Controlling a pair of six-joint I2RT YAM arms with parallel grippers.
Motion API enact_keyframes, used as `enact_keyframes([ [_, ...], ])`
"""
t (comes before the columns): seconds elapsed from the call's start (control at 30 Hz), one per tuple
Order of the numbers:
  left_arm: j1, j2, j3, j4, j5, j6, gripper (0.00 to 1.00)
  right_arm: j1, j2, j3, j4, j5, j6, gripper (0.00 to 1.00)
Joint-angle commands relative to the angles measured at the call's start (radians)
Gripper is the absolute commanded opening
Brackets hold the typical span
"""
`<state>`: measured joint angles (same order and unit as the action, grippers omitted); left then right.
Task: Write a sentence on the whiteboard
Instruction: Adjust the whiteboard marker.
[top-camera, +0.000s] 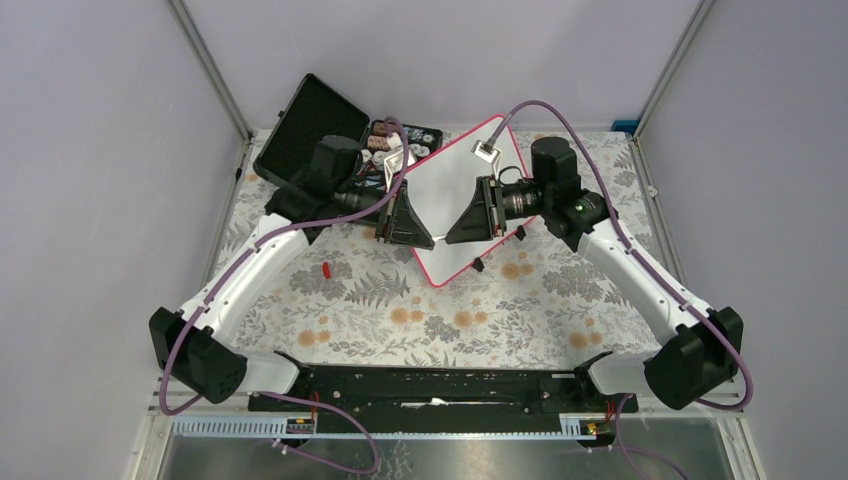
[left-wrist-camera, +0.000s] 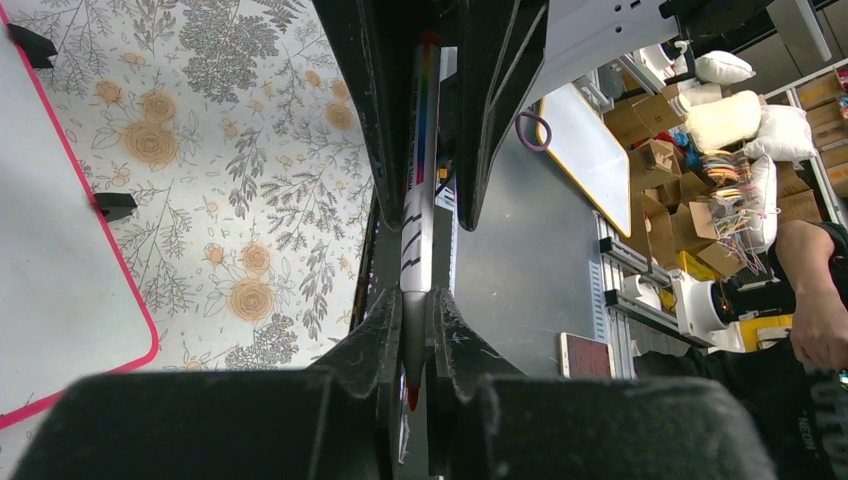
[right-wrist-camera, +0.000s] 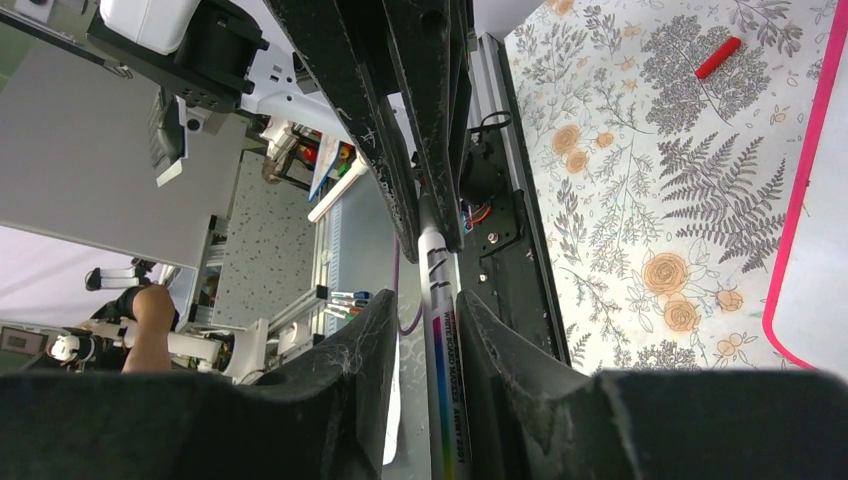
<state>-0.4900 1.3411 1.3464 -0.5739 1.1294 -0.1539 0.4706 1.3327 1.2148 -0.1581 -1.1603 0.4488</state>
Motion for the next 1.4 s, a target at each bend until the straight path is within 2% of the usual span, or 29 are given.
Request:
enact_keyframes([
  [0.0,-0.007,0.002,0.035,0.048,0.004,-0.006,0.0,0.016,0.006,0.055,-0.005,0.006,-0.022,0.35],
  [0.37,-0.007,0.004,0.012,0.113,0.016,-0.07,0.0,0.024,0.01,0.061,-0.003,0.01,-0.019,0.34],
  [0.53,-0.007,-0.004,-0.014,0.156,0.011,-0.102,0.0,0.026,0.009,0.044,0.076,0.001,0.047,0.27],
  [0.7,-0.006,-0.009,-0.016,0.161,0.001,-0.105,0.0,0.025,0.01,0.047,0.096,-0.004,0.073,0.26],
  [0.77,-0.007,-0.009,-0.018,0.165,0.004,-0.108,0.0,0.025,0.01,0.048,0.096,0.0,0.073,0.18],
  [0.87,-0.005,-0.011,-0.022,0.173,0.004,-0.112,0.07,0.024,0.01,0.046,0.094,0.006,0.07,0.03],
  [0.93,0.001,-0.014,-0.029,0.184,-0.005,-0.119,0.1,0.023,0.009,0.043,0.093,0.009,0.068,0.0],
  [1.0,0.01,-0.018,-0.039,0.201,-0.005,-0.137,0.08,0.023,0.007,0.044,0.092,0.007,0.067,0.0],
  [1.03,0.014,-0.021,-0.043,0.213,0.0,-0.145,0.03,0.023,0.008,0.045,0.091,0.003,0.068,0.03],
  [1.1,0.02,-0.026,-0.049,0.231,-0.002,-0.164,0.0,0.024,0.009,0.049,0.093,-0.006,0.072,0.34],
  [1.13,0.022,-0.026,-0.049,0.232,-0.008,-0.165,0.0,0.023,0.007,0.049,0.094,-0.006,0.072,0.43],
  [1.17,0.023,-0.026,-0.048,0.232,-0.005,-0.164,0.0,0.023,0.007,0.05,0.094,-0.007,0.073,0.47],
  [1.23,0.026,-0.027,-0.05,0.23,-0.005,-0.164,0.0,0.023,0.006,0.052,0.093,-0.007,0.074,0.46],
  [1.37,0.034,-0.035,-0.053,0.224,-0.011,-0.157,0.0,0.022,0.001,0.049,0.092,-0.008,0.072,0.37],
])
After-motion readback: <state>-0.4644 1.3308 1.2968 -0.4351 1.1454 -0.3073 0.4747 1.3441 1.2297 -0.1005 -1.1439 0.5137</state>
